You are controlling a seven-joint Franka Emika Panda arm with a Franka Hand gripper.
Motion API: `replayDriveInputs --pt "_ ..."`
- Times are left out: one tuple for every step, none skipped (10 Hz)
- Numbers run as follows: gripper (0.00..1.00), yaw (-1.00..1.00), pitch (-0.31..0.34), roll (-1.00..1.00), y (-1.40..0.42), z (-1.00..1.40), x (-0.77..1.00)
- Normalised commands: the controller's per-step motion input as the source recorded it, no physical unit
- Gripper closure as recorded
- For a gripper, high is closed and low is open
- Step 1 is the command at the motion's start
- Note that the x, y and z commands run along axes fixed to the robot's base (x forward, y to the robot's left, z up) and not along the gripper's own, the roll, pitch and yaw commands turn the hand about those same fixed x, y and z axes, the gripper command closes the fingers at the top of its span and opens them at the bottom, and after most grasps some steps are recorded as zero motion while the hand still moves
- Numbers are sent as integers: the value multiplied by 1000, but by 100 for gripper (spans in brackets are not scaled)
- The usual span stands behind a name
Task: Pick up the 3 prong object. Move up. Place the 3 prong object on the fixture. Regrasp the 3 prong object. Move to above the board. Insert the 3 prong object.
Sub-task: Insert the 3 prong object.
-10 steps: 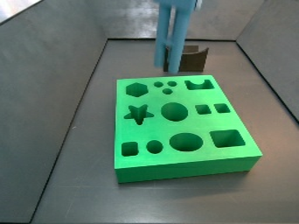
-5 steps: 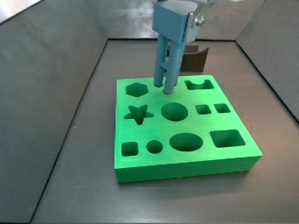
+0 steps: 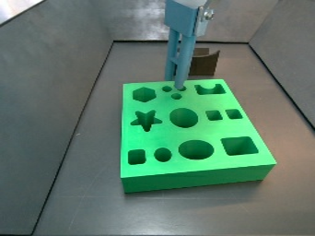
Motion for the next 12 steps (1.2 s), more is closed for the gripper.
replayDriveInputs --pt "100 -71 -3 0 0 -163 0" --pt "100 -63 -59 0 -31 -211 0" --pt "100 -57 -53 0 -43 -206 26" --pt "100 -100 -47 -29 0 -114 51" --pt "100 -109 -53 -43 0 -71 66" --pt "100 -103 -67 -50 0 -57 46" --pt "100 -77 -49 -37 0 -60 0" --pt "100 -23 -71 -17 -40 -20 0" --pt "100 0 -49 0 -86 -49 -49" --pt "100 0 -59 0 -89 -83 0" --pt "100 0 -74 -6 -94 -120 0" --pt "100 0 -60 0 -34 -206 0"
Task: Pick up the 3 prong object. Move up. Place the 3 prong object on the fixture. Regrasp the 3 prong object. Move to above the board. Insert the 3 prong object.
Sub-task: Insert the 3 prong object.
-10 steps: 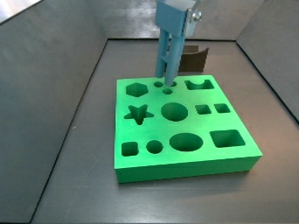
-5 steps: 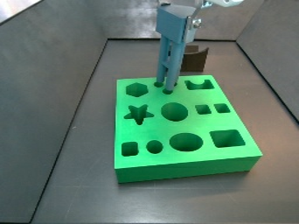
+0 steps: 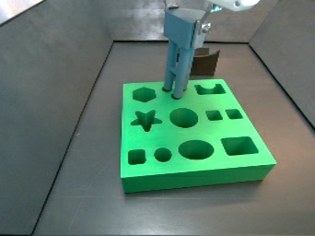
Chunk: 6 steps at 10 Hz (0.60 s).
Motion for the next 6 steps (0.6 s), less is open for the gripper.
replayDriveInputs --pt "100 0 -54 0 0 -349 0" --pt "100 14 -51 0 0 -594 40" --pt "100 37 -76 -26 0 -703 100" --pt "100 94 -54 -64 77 -697 151" --pt "100 163 -57 -117 140 -694 151" --pt "100 183 -111 -181 180 -754 103"
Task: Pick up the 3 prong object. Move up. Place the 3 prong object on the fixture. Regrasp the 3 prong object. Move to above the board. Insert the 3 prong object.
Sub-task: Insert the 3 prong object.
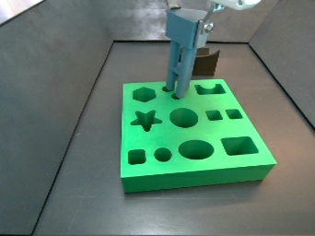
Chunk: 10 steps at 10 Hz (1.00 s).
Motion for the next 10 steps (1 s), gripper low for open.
replayDriveInputs --pt "100 126 -137 -209 174 -680 94" --pt "100 160 -37 -183 263 -517 14" --pt "100 14 -34 -27 0 -114 -134" --pt "100 0 -50 0 -9 -83 -391" --pt "100 0 -111 0 -71 -23 -414" --pt "100 0 -106 0 -80 0 -283" --pt "100 0 -87 0 -83 0 -160" --pt "100 0 -89 0 -106 0 -97" --pt "100 0 -101 0 -134 0 0" --pt "100 0 -163 -4 -174 0 11"
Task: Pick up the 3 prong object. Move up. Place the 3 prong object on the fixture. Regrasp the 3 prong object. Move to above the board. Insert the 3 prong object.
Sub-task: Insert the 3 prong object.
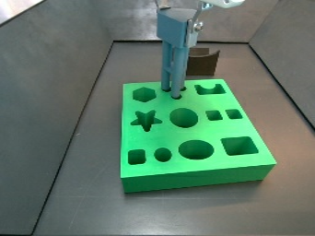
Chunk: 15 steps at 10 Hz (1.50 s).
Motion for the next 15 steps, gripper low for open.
replayDriveInputs --pt "100 0 -147 -7 -149 -46 46" --pt "100 6 -99 0 -86 -123 0" --pt "100 60 -60 0 -6 -274 0" --pt "100 143 -41 0 0 -360 0" --pt "100 260 0 7 0 -380 0" --pt "100 366 0 10 0 -400 0" --pt "100 289 0 0 0 -337 0" --pt "100 171 0 0 0 -257 -49" --pt "100 23 0 0 0 -154 -83" --pt "100 0 0 0 0 -60 -46" --pt "100 0 0 -17 60 0 -9" --pt "100 0 0 -37 123 0 -11" --pt "100 0 0 -21 149 -29 0" --pt "100 0 0 -29 120 -6 0" --pt "100 0 0 0 0 -123 0"
